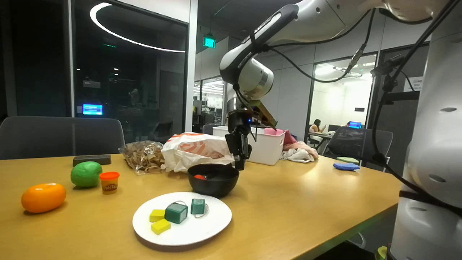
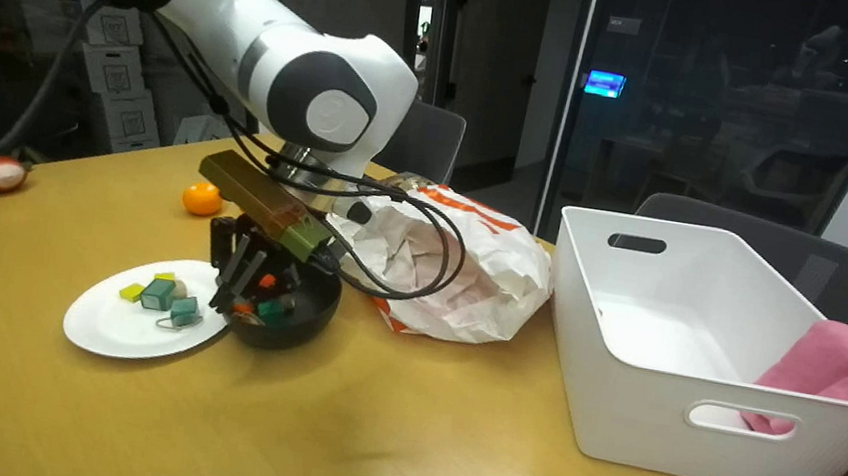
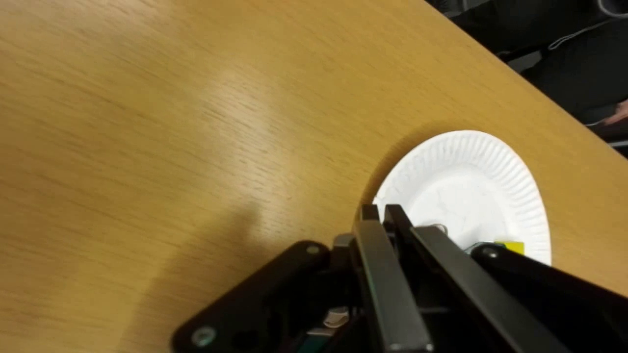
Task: Use the spoon to move the brown object to the plate
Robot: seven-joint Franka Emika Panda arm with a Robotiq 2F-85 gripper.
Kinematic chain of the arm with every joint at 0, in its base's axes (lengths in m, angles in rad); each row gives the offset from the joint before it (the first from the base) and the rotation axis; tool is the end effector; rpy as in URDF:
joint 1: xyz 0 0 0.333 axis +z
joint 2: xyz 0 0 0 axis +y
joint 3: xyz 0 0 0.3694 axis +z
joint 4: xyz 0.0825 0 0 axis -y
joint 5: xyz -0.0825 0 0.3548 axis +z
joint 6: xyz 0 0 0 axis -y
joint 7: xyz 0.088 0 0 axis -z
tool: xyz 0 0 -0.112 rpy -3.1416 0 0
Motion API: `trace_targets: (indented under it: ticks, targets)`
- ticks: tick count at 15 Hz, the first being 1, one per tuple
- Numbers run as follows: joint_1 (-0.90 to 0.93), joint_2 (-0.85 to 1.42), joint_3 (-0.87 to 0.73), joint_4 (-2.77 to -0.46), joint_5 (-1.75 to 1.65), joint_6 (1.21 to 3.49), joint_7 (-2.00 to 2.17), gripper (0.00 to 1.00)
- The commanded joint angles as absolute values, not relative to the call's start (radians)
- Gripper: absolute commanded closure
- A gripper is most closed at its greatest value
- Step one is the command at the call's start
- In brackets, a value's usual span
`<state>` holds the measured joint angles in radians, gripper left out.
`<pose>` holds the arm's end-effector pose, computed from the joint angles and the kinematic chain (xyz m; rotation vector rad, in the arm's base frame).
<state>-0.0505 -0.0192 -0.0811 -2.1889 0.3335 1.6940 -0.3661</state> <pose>0.4455 -0.0260 0.4368 -2.6672 -0.1504 0.5199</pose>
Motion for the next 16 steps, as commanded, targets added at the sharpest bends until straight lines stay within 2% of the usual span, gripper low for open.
trace_targets:
  ticks: [1, 8, 16]
  targets:
    - [-0.069, 0.019, -0.089, -2.126, 0.367, 1.609, -0.377, 0.91]
    - [-0.059, 0.022, -0.068, -2.133, 0.274, 1.688, -0.359, 0.91]
    - [-0.045, -0.079, -0.045, -2.159, 0.205, 1.737, -0.411, 0.91]
